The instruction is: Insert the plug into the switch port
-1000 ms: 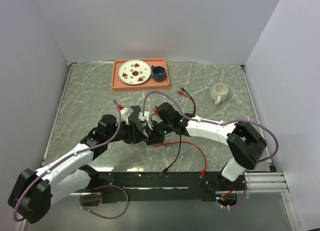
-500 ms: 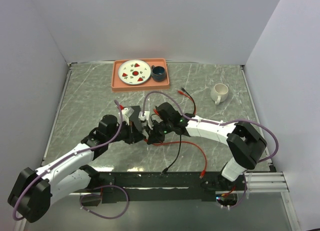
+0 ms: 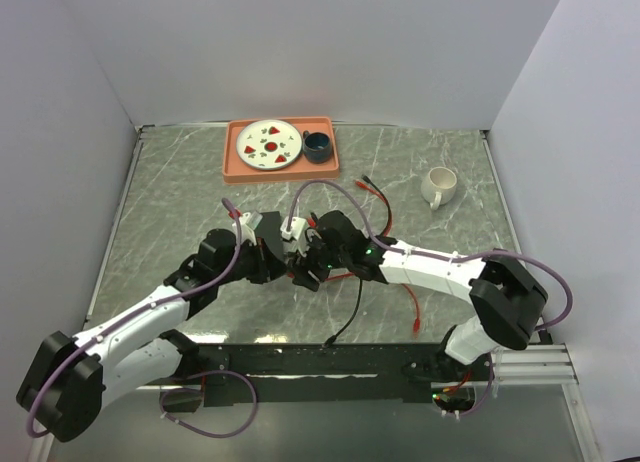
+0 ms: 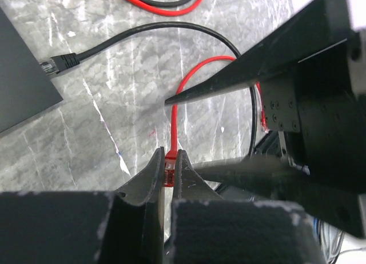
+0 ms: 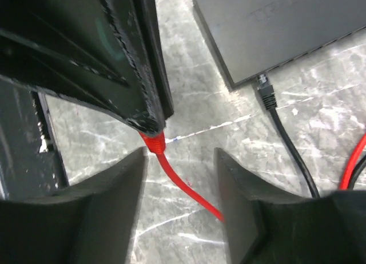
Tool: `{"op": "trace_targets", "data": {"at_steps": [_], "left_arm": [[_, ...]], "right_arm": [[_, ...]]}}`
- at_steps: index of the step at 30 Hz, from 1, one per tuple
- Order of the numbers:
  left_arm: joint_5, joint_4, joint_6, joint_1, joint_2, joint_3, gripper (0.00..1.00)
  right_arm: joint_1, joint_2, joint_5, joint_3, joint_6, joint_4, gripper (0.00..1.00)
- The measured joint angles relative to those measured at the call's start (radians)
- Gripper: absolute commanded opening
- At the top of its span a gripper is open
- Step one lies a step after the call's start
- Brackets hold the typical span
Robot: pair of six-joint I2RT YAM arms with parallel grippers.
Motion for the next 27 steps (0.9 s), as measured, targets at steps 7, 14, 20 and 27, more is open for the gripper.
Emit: {"op": "trace_targets", "data": {"at_steps": [7,14,20,27], "left_arm": [[-0.029,0.008,-0.032,0.000,0.037,0.014,0.01],[-0.035,0.010,-0.048,0.000,0.045,0.030,0.01],[-0.034,0.014,-0.049,0.000,0.047,0.045,0.01],[-0.045,0.022,-0.057,0.000,0.060,0.045,0.01]], "right_arm": [[0.034,-0.019,0.080,-0.028,0.005,0.055,0.66],[0.062,-0.022,0.135,-0.035,0.009,0.080,0.56],[0.068,-0.018,0.159,-0.034,0.009,0.101,0.33],[0.076,-0.014,0.173,-0.034,0.009,0.099,0.00]]}}
